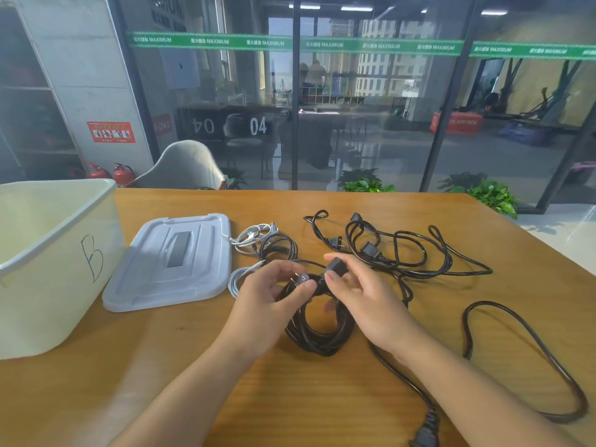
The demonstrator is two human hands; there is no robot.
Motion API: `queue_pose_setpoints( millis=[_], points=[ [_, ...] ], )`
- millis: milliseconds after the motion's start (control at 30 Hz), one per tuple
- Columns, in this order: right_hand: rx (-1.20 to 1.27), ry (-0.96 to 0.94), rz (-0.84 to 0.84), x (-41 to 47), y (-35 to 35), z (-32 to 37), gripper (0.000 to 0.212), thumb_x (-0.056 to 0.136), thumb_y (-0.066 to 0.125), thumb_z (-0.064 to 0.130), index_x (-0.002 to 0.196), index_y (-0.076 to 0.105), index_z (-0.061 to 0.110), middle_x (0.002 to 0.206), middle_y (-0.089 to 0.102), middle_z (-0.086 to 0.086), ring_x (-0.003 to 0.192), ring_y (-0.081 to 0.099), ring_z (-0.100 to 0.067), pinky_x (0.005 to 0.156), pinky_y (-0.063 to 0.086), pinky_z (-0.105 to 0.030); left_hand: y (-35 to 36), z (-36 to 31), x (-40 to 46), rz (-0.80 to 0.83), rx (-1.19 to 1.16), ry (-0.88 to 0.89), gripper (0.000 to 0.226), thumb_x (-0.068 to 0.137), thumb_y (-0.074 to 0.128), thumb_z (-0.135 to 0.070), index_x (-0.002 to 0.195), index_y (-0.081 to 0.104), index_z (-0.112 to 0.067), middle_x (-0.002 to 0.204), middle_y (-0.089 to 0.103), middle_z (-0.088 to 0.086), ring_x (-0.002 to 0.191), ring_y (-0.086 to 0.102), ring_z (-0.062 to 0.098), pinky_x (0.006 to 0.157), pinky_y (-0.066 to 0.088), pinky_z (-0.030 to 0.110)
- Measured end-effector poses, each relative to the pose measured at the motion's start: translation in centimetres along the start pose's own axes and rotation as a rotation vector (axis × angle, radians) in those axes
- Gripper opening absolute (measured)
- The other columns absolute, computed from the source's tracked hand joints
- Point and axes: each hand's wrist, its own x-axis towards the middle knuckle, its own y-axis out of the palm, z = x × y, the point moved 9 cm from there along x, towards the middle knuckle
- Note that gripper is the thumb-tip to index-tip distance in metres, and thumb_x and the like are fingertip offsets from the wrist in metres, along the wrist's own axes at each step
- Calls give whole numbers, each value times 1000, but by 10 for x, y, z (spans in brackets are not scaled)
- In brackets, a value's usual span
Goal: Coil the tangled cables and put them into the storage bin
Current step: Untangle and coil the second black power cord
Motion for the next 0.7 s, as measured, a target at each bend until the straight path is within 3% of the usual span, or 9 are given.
queue_pose_setpoints(
  millis=[100, 167, 267, 333, 367, 500, 600, 700],
  points=[
    [-92, -4, 50, 1, -1, -2, 52, 99, 59, 56, 148, 40, 55, 130, 59, 22, 112, 62, 14, 80, 44, -4, -2, 7, 2, 30, 71, -20, 24, 90, 82, -30, 111, 71, -29, 109, 75, -8, 102, 74, 16, 99, 57, 48],
    [-161, -7, 93, 0, 1, -3, 60, 97, 62, 59, 148, 31, 63, 130, 46, 40, 127, 54, 7, 93, 42, -12, -1, 7, 3, 61, 149, 6, 37, 85, 81, -40, 118, 68, -32, 113, 74, -11, 108, 71, 11, 100, 56, 45],
    [-270, -18, 160, -2, 2, -4, 69, 93, 65, 63, 148, 24, 67, 135, 43, 40, 127, 54, 3, 105, 48, -32, 4, 9, 2, 135, 319, 54, 54, 85, 79, -50, 133, 59, -37, 123, 68, -21, 117, 62, -4, 102, 50, 24],
    [-334, -23, 217, -3, 3, -4, 75, 90, 66, 66, 149, 21, 68, 149, 41, 33, 129, 50, 6, 107, 48, -31, 7, 10, 0, 173, 450, 84, 65, 87, 76, -53, 144, 49, -39, 135, 60, -23, 122, 52, -14, 97, 37, 4],
    [-370, -20, 254, -5, 4, -4, 78, 87, 67, 68, 149, 19, 68, 152, 37, 32, 131, 47, 6, 109, 46, -31, 7, 11, -2, 189, 507, 92, 71, 88, 74, -55, 149, 43, -39, 141, 56, -22, 125, 49, -14, 97, 34, 1],
    [-489, -36, 403, -11, 10, -7, 101, 72, 76, 78, 149, 11, 71, 163, 18, 33, 147, 30, 2, 121, 35, -38, 9, 12, -5, 240, 635, 92, 85, 90, 67, -63, 160, 25, -38, 156, 45, -15, 141, 39, 1, 111, 31, 18],
    [-551, -26, 449, -12, 10, -10, 117, 62, 82, 79, 148, 3, 74, 169, 0, 29, 155, 20, -4, 123, 29, -39, 9, 14, -9, 253, 629, 79, 87, 92, 62, -65, 162, 17, -39, 161, 39, -14, 145, 32, -3, 112, 26, 18],
    [-568, -46, 461, -13, 9, -12, 118, 64, 85, 73, 148, 2, 75, 169, -2, 29, 156, 21, -7, 122, 29, -38, 8, 16, -16, 245, 618, 74, 99, 84, 52, -80, 163, 9, -39, 165, 32, -16, 144, 25, -10, 114, 22, 17]
  ],
)
